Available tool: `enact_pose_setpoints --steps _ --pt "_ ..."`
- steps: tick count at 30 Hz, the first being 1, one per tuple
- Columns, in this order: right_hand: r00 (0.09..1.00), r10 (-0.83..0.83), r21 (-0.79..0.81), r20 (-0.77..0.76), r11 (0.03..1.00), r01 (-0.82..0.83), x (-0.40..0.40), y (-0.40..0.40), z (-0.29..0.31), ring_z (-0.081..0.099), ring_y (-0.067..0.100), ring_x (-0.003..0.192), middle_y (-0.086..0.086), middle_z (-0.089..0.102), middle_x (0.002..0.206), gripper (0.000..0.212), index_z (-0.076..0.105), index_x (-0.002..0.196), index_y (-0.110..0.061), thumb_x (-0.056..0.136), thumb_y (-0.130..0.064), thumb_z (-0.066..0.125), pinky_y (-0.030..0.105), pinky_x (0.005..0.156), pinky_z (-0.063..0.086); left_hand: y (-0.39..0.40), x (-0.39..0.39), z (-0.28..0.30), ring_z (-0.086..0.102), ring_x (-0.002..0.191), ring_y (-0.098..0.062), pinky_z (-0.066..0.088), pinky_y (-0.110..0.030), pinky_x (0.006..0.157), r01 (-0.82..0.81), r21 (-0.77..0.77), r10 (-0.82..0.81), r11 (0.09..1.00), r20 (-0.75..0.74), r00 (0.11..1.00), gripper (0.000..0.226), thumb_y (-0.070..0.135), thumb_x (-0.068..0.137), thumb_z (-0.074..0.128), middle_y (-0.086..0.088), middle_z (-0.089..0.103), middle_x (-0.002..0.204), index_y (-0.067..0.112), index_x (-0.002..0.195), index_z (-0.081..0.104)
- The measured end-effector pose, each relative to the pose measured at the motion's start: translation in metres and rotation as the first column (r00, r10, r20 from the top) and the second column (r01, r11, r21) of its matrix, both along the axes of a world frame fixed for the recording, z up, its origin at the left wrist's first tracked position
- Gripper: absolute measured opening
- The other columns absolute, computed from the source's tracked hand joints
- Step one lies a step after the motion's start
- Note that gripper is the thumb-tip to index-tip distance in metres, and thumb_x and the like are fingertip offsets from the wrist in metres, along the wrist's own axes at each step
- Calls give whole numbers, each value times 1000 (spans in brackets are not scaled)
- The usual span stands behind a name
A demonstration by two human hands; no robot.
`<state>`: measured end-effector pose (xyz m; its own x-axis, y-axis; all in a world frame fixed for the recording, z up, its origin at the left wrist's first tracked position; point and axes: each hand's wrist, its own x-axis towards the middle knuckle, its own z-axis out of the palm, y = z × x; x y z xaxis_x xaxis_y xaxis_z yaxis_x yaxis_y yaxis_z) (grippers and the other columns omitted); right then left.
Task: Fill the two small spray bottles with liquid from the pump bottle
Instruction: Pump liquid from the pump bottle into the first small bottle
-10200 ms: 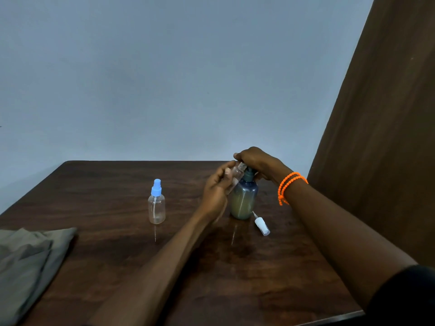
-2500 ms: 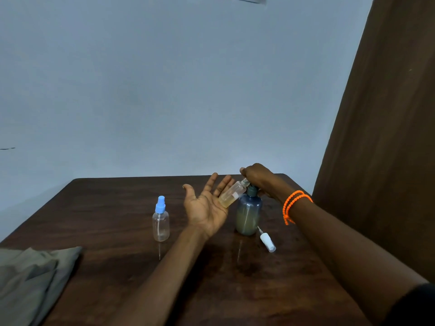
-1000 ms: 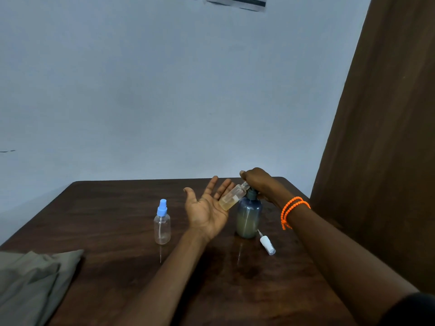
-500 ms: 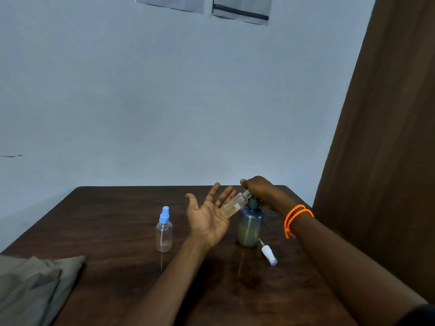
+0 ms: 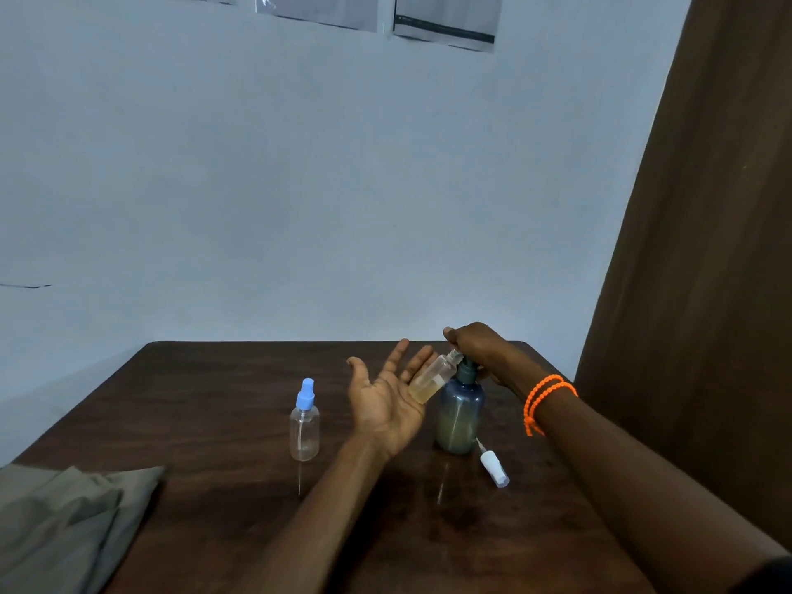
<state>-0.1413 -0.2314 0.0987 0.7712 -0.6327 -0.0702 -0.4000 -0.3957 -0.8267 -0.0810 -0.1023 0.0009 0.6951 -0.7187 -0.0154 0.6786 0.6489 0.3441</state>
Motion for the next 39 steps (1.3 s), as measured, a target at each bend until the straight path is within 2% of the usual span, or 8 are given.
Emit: enact_pose_setpoints --steps 5,11,16,21,25,30,35,39 --pt "1000 -2 -9 -18 1000 2 2 1 2 52 20 63 5 55 72 28 48 75 -13 99 -28 48 29 59 42 0 -2 0 59 129 -43 50 -55 104 13 2 -13 1000 25 1000 92 81 92 26 -27 62 137 10 145 51" --pt "999 -27 -30 -33 999 26 2 0 -5 52 22 69 7 56 77 25 50 76 -12 97 -27 49 32 63 42 0 0 -1 56 131 -44 37 -59 116 -8 13 7 1000 7 1000 91 80 93 26 -29 62 136 9 145 51" --pt "998 -20 -35 -54 999 19 2 -2 3 63 28 85 11 66 91 27 58 87 -11 94 -35 48 40 80 53 -1 0 -1 56 132 -42 35 -56 118 -4 11 4 1000 27 1000 92 80 92 26 -27 60 139 10 147 49" --pt "999 -45 -52 -9 998 44 9 -6 -10 52 24 71 8 56 78 28 50 74 -12 98 -27 49 32 64 42 0 2 -2 54 134 -43 36 -58 117 -18 22 18 1000 11 1000 92 80 92 27 -28 60 139 9 145 51" --pt "999 -13 -108 -36 994 9 9 -6 -6 50 28 79 12 54 81 28 47 71 -11 97 -23 46 36 69 42 -1 1 -3 53 135 -43 32 -58 120 -14 30 14 999 20 1000 93 80 92 26 -28 58 141 9 146 50" --pt "998 14 -82 -61 996 -19 9 -9 -1 61 30 86 12 64 91 27 56 86 -11 96 -35 48 41 81 53 0 2 -3 54 135 -42 32 -57 120 -19 24 18 1000 37 999 92 81 92 26 -27 58 141 10 147 50" --pt "1000 12 -61 -14 998 -13 9 -8 -11 54 24 73 8 56 77 29 51 75 -12 98 -29 50 35 68 45 3 3 -1 54 134 -43 39 -57 114 -28 14 27 1000 29 999 93 80 92 26 -28 59 139 9 147 49" --pt "999 13 -76 -53 997 -17 7 -9 -2 61 30 85 12 63 89 29 55 82 -11 95 -37 49 41 79 54 3 2 -1 54 134 -42 36 -57 117 -28 9 27 1000 38 999 93 80 92 26 -28 59 140 9 147 48"
